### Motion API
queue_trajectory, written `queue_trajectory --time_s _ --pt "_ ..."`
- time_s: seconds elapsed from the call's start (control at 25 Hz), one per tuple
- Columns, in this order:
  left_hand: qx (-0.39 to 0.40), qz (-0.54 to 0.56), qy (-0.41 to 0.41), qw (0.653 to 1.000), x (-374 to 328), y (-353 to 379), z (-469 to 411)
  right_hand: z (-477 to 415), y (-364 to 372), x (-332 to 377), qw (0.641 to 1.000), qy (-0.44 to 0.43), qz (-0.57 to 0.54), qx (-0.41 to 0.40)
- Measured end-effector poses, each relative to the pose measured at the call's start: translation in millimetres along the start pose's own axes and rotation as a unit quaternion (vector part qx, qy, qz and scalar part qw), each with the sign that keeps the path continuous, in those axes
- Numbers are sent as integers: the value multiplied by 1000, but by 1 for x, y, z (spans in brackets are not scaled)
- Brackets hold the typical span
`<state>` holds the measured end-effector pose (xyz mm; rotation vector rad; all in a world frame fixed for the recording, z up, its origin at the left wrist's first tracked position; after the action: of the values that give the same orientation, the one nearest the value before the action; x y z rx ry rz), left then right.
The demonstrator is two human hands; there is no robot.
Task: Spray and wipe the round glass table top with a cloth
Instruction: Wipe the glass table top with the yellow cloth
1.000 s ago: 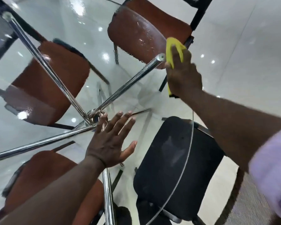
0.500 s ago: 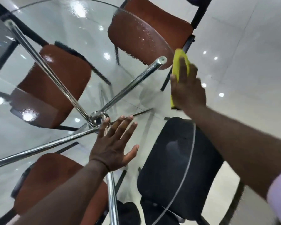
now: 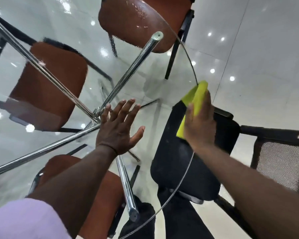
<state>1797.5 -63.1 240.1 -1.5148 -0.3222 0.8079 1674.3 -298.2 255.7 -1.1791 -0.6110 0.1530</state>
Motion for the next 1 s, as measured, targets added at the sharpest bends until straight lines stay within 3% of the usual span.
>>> queue_trajectory --time_s 0.12,0.2,0.4,0.52,0.6,0.68,0.72,0.76,0.8,0.88,0.92,0.96,1.0 --pt "1 11 -2 1000 -1 -1 -3 -88 -4 31 1000 -8 12 7" --pt "-1 9 -6 1000 0 0 0 -97 -3 43 999 -31 40 -6" --pt "28 45 11 999 -1 -10 4 74 21 -9 988 6 135 -75" --pt "18 96 28 995 -3 -21 35 220 54 -33 968 -155 178 -82" --pt "-22 92 6 996 6 -27 88 233 58 -38 905 -380 187 -50" --pt "-37 73 -26 996 28 -31 158 181 48 -38 787 -574 220 -56" --pt "-21 61 -24 998 38 -31 189 146 40 -40 741 -624 237 -71" --pt "4 42 -13 999 47 -29 212 111 32 -40 736 -623 254 -73" --pt "28 16 -6 999 56 -28 230 87 28 -37 781 -566 254 -78" --pt "46 -8 -29 998 71 -26 255 101 31 -19 925 -308 196 -101" --pt "37 -10 -46 998 80 -26 260 133 44 -10 954 -212 188 -96" --pt "31 -11 -60 998 91 -26 262 171 59 1 952 -203 214 -78" --pt "28 -14 -69 997 103 -27 264 207 71 6 921 -297 246 -48"
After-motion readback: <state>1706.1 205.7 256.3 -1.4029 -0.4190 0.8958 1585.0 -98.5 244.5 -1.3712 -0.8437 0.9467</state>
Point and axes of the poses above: each hand's wrist, its own z-axis away from the middle knuckle, its own y-axis out of the palm, x = y × z, the point moved 2 cm from there along -z, towards the middle knuckle, and after that the axes turned 11 degrees about z, right-handed, at the moved point
